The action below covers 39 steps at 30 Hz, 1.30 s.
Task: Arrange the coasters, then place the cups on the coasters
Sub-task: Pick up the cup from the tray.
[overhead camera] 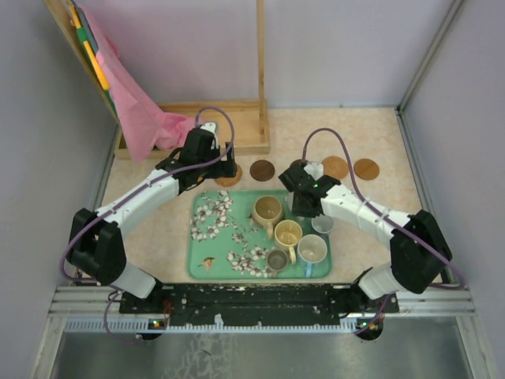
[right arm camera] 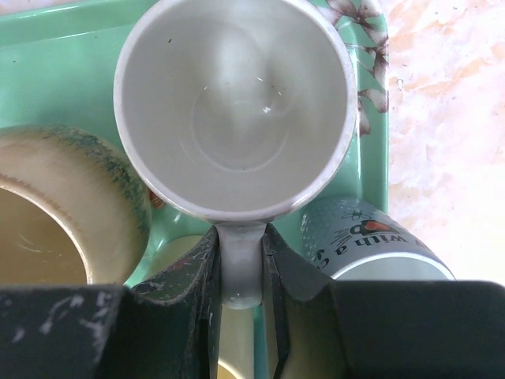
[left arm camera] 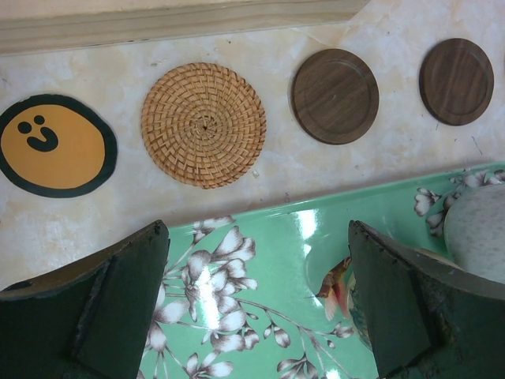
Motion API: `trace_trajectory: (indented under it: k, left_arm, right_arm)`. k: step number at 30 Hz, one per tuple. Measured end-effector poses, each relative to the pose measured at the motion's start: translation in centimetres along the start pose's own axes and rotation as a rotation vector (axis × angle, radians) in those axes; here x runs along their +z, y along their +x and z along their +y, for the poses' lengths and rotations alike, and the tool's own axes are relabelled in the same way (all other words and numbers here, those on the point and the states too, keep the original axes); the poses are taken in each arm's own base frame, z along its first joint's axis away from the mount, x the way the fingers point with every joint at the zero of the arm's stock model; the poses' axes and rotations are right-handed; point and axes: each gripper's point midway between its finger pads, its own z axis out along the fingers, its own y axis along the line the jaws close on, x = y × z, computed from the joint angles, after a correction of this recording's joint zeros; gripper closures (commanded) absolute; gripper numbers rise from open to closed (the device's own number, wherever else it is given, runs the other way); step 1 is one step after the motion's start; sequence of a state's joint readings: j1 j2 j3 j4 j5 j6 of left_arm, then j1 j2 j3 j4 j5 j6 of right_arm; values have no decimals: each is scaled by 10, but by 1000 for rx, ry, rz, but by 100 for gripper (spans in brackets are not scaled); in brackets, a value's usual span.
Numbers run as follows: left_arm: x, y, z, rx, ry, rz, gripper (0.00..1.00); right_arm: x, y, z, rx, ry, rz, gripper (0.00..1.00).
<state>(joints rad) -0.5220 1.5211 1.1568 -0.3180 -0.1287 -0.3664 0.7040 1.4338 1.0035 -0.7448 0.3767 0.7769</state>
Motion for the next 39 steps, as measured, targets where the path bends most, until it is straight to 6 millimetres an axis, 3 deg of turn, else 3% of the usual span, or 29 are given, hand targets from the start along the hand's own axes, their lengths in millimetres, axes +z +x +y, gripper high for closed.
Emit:
trace_trajectory:
  k: [12, 25, 35, 39]
  left_arm:
    - [0, 0, 0, 0, 0, 0, 0]
    - [0, 0, 0, 0, 0, 0, 0]
    - [0, 0, 0, 1, 1, 0, 0]
    - [0, 0, 0, 1, 1, 1, 0]
  right_arm:
    - [-5, -4, -5, -8, 11, -20, 100]
    - [-34, -51, -14, -4, -7, -190, 100]
    - [-33, -112, -73, 92, 42, -335, 100]
    - [-29, -126, -101, 115, 67, -376, 100]
